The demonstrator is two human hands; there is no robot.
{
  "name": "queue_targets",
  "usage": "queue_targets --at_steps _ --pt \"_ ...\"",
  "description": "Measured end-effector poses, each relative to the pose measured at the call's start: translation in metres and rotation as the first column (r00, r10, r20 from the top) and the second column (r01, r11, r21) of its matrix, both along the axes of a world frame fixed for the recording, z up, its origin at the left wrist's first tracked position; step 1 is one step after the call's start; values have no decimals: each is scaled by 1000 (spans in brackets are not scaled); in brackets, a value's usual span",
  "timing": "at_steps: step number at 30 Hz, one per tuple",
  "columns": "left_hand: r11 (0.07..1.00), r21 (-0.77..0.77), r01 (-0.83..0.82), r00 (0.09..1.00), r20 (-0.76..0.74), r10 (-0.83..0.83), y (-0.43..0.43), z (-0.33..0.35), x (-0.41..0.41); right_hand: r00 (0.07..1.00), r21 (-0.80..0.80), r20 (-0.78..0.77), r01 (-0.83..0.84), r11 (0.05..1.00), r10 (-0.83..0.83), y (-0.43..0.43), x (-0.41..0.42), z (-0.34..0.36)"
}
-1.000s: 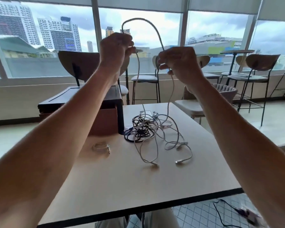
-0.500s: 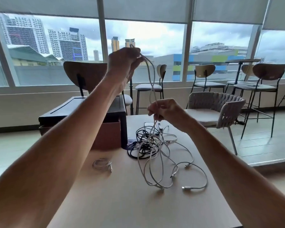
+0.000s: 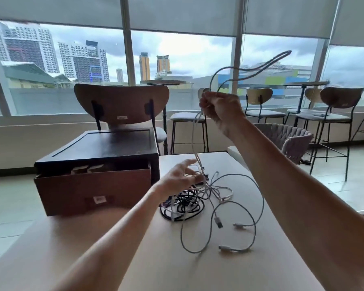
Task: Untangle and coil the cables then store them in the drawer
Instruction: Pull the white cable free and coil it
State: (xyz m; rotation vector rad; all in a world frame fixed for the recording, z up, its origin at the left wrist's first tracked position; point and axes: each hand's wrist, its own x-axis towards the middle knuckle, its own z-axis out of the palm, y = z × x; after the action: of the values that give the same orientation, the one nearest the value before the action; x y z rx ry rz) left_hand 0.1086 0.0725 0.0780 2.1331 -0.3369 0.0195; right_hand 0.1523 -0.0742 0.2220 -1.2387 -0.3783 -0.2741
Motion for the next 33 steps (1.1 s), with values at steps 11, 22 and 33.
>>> queue_targets --at_steps 11,22,33 --pt "882 -463 -86 990 58 127 -12 -6 21 981 229 -72 -161 960 182 15 -3 19" --pt "587 -793 -161 965 -2 263 0 53 28 905 -282 -322 -373 884 279 -13 12 -81" --pt "745 -667 -17 893 326 311 -4 106 21 907 -374 -174 -421 826 384 -23 6 -103"
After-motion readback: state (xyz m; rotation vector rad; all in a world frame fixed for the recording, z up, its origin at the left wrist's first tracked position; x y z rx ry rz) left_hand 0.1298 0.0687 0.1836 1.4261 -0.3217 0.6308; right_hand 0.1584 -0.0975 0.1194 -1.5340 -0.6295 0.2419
